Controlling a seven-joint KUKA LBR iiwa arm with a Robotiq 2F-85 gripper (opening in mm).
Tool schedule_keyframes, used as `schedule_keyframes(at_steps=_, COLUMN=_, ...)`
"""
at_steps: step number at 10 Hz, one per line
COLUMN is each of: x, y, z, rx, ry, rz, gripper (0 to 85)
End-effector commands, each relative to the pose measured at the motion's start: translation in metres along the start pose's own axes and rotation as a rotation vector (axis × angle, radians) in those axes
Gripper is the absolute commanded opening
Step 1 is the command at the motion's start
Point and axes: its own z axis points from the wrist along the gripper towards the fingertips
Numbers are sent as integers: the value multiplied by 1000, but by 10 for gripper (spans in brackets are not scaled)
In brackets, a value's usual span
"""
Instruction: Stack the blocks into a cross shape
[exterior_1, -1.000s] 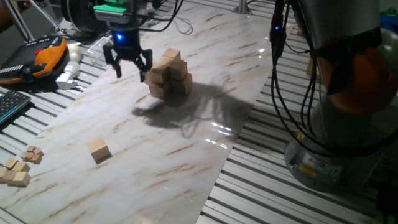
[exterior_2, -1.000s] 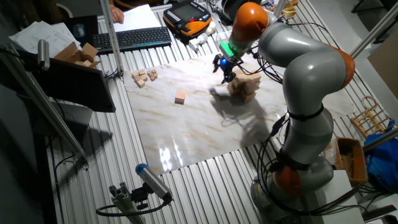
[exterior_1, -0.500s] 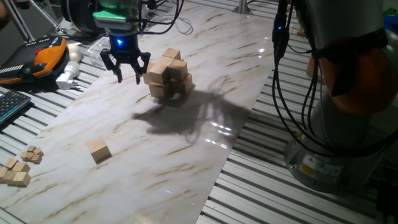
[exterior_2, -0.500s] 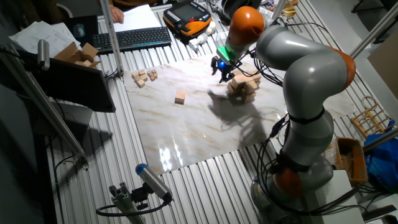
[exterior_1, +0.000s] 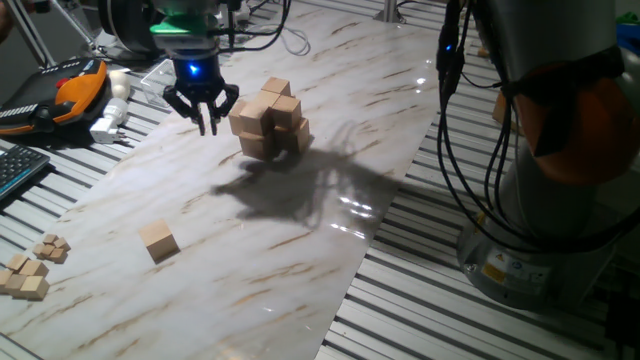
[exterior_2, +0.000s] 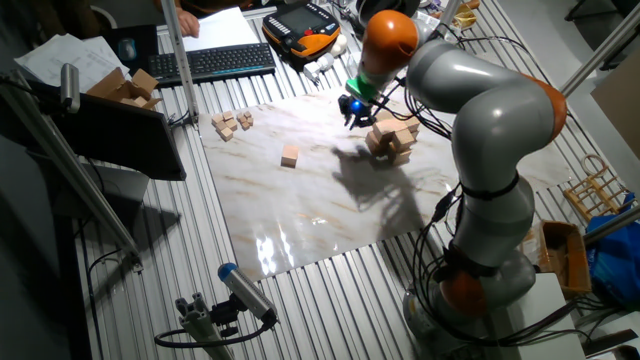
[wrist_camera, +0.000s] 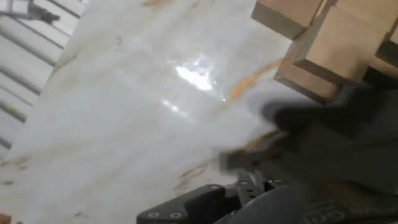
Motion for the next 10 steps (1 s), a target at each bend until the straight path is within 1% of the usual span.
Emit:
schedule_keyframes(at_steps=1, x=0, y=0, z=0, rx=22, ry=123, rz=-1044, gripper=0)
schedule_keyframes(at_steps=2, x=0, y=0, z=0, rx=34, ry=156, rz=-1116, gripper=0)
schedule_keyframes(at_steps=3, x=0, y=0, z=0, rx=42, ry=172, rz=-1137, gripper=0)
schedule_keyframes(at_steps=4, x=0, y=0, z=0, rx=77, ry=129, rz=-1159, gripper=0)
schedule_keyframes(at_steps=5, x=0, y=0, z=0, rx=115, ry=114, rz=-1158, gripper=0)
schedule_keyframes(at_steps=6, x=0, y=0, z=0, rx=133, ry=114, rz=-1147, gripper=0)
schedule_keyframes(at_steps=7, x=0, y=0, z=0, rx=163, ry=94, rz=-1154, gripper=0)
schedule_keyframes(at_steps=8, x=0, y=0, z=0, rx=147, ry=78, rz=-1146, gripper=0)
schedule_keyframes(at_steps=9, x=0, y=0, z=0, rx=123, ry=114, rz=-1116, gripper=0)
schedule_keyframes(at_steps=10, x=0, y=0, z=0, rx=117, ry=140, rz=-1083, gripper=0)
